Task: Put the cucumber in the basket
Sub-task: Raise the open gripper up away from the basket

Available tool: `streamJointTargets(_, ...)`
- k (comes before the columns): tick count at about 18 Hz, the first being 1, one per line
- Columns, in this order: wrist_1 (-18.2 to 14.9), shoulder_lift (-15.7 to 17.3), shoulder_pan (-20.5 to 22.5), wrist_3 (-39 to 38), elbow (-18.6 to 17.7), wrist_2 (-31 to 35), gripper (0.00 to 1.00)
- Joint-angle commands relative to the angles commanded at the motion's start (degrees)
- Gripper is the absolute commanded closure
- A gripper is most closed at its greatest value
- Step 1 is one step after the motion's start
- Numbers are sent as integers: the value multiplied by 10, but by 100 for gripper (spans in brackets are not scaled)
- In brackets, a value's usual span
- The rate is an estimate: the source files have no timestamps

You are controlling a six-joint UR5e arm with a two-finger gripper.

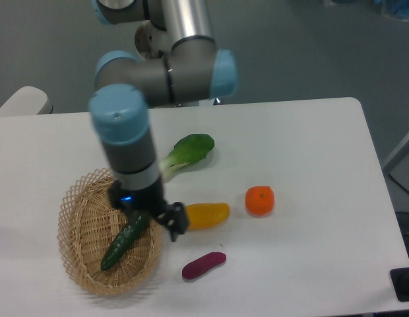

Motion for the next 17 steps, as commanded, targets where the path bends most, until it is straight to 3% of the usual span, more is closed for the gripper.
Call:
streamJointTargets(3,-25,6,43,107,0,0,0)
streamJointTargets(10,-46,26,113,324,-8,-1,0)
streamJointTargets(17,-46,27,135,362,-11,-6,0)
